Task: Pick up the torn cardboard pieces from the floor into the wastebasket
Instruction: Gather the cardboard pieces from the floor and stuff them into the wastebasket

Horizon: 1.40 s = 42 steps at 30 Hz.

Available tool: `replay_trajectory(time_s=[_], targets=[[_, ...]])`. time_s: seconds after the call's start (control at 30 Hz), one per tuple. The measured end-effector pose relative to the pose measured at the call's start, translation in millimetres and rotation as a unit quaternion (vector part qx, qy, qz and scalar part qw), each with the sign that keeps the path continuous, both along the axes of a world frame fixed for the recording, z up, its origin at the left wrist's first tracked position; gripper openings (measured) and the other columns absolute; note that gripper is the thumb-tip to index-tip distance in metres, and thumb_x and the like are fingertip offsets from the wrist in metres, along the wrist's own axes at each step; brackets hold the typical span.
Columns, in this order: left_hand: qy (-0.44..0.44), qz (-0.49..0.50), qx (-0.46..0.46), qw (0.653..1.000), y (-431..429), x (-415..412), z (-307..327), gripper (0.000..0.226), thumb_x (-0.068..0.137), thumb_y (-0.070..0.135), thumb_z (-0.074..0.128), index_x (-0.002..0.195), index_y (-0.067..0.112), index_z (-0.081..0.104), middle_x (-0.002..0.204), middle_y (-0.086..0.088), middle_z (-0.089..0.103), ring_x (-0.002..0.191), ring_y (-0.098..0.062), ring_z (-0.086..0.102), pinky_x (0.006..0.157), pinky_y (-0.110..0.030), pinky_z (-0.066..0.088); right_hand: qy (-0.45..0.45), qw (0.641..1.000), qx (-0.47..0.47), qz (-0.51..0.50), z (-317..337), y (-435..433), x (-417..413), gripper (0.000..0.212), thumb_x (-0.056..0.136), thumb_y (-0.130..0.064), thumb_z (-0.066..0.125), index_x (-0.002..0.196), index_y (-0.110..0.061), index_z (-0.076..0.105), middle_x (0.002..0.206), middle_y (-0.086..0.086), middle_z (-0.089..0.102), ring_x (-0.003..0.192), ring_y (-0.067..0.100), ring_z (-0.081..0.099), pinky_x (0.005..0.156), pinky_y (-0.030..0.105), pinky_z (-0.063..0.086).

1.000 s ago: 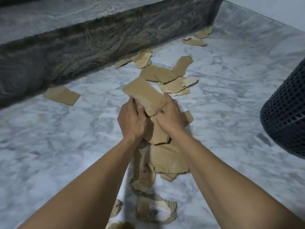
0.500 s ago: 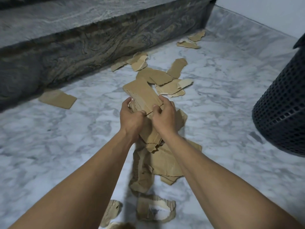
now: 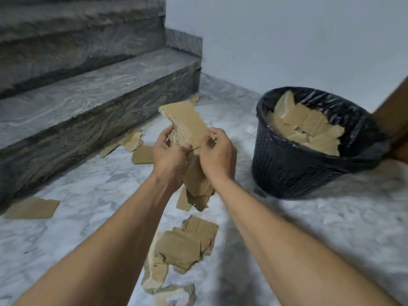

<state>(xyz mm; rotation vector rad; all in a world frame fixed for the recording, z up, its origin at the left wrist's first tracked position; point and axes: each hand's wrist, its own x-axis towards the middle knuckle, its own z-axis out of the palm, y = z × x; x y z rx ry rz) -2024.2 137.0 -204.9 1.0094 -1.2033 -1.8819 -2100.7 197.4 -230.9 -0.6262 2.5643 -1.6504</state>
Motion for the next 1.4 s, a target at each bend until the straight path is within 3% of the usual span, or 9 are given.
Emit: replay_trajectory(time_s=[0.13, 0.37, 0.5, 0.6, 0.7, 0.87, 1.07, 1.2, 1.4], targets=[[0.065, -0.043, -0.009, 0.997, 33, -49, 77, 0.066, 0.086, -0.018, 0.057, 0.139, 0.022, 0.055, 0.097, 0.002, 0.071, 0.07, -0.013, 0.07, 0.063, -0.031, 0.059, 0.069, 0.995, -0.046, -0.051, 78, 37, -46, 0.025, 0.094, -0.031, 0.055, 0.116, -0.027, 0.067, 0.108, 0.003, 0.071, 0.097, 0.024, 0.065, 0.075, 0.033, 0.052], [0.121, -0.125, -0.01, 0.985, 93, -162, 148, 0.065, 0.084, -0.019, 0.053, 0.133, 0.023, 0.054, 0.116, -0.011, 0.07, 0.085, -0.028, 0.072, 0.075, -0.041, 0.059, 0.158, 0.98, -0.011, -0.119, 161, 112, -155, 0.024, 0.093, -0.032, 0.053, 0.113, -0.026, 0.066, 0.103, 0.002, 0.07, 0.091, 0.022, 0.065, 0.068, 0.028, 0.043], [0.039, -0.171, -0.029, 0.984, 119, -216, 134, 0.064, 0.087, -0.014, 0.055, 0.139, 0.023, 0.051, 0.112, -0.014, 0.071, 0.065, -0.018, 0.065, 0.05, -0.023, 0.053, 0.156, 0.976, 0.043, -0.145, 152, 146, -199, 0.025, 0.097, -0.031, 0.052, 0.117, -0.025, 0.064, 0.112, 0.003, 0.069, 0.097, 0.024, 0.064, 0.076, 0.033, 0.051], [-0.077, -0.27, -0.072, 0.957, 133, -240, 120, 0.044, 0.095, -0.005, 0.051, 0.136, 0.009, 0.054, 0.119, -0.013, 0.07, 0.1, -0.026, 0.069, 0.086, -0.036, 0.059, 0.11, 0.974, 0.123, -0.156, 137, 176, -221, 0.02, 0.101, -0.027, 0.046, 0.114, -0.026, 0.062, 0.12, 0.002, 0.064, 0.096, 0.022, 0.061, 0.072, 0.033, 0.05], [-0.159, -0.294, -0.159, 0.929, 134, -238, 117, 0.029, 0.1, 0.003, 0.05, 0.127, 0.005, 0.06, 0.105, -0.008, 0.066, 0.102, -0.022, 0.058, 0.084, -0.031, 0.053, 0.056, 0.972, 0.181, -0.141, 126, 200, -227, 0.022, 0.101, -0.02, 0.043, 0.106, -0.023, 0.065, 0.124, 0.002, 0.063, 0.093, 0.021, 0.058, 0.065, 0.027, 0.041], [-0.148, -0.172, -0.277, 0.934, 112, -194, 104, 0.047, 0.091, 0.006, 0.056, 0.136, 0.013, 0.061, 0.125, -0.005, 0.069, 0.111, -0.024, 0.066, 0.102, -0.035, 0.052, 0.028, 0.976, 0.175, -0.128, 133, 212, -199, 0.038, 0.102, -0.03, 0.045, 0.137, -0.023, 0.058, 0.134, 0.002, 0.063, 0.115, 0.026, 0.06, 0.093, 0.037, 0.052], [-0.214, -0.115, -0.37, 0.897, 93, -75, 66, 0.041, 0.101, 0.024, 0.054, 0.141, 0.018, 0.056, 0.139, -0.002, 0.061, 0.124, -0.021, 0.059, 0.098, -0.026, 0.04, 0.152, 0.973, 0.139, -0.103, 131, 185, -122, 0.042, 0.104, -0.03, 0.045, 0.143, -0.017, 0.052, 0.152, 0.005, 0.047, 0.144, 0.023, 0.037, 0.114, 0.037, 0.033], [-0.276, -0.069, -0.381, 0.88, 70, 14, 4, 0.046, 0.101, 0.033, 0.052, 0.145, 0.021, 0.051, 0.143, -0.006, 0.058, 0.125, -0.028, 0.057, 0.099, -0.034, 0.043, 0.204, 0.973, 0.109, -0.007, 93, 138, -72, 0.048, 0.106, -0.031, 0.043, 0.151, -0.014, 0.042, 0.164, 0.008, 0.03, 0.153, 0.023, 0.021, 0.119, 0.036, 0.025], [-0.526, -0.055, -0.329, 0.782, 78, 181, -111, 0.084, 0.089, 0.078, 0.037, 0.159, 0.034, 0.024, 0.167, -0.005, 0.023, 0.155, -0.036, -0.001, 0.118, -0.067, 0.004, 0.058, 0.954, 0.237, 0.176, -40, 92, 3, 0.065, 0.101, -0.058, 0.043, 0.159, -0.036, 0.024, 0.171, -0.001, 0.005, 0.155, 0.025, 0.015, 0.121, 0.049, 0.024]])
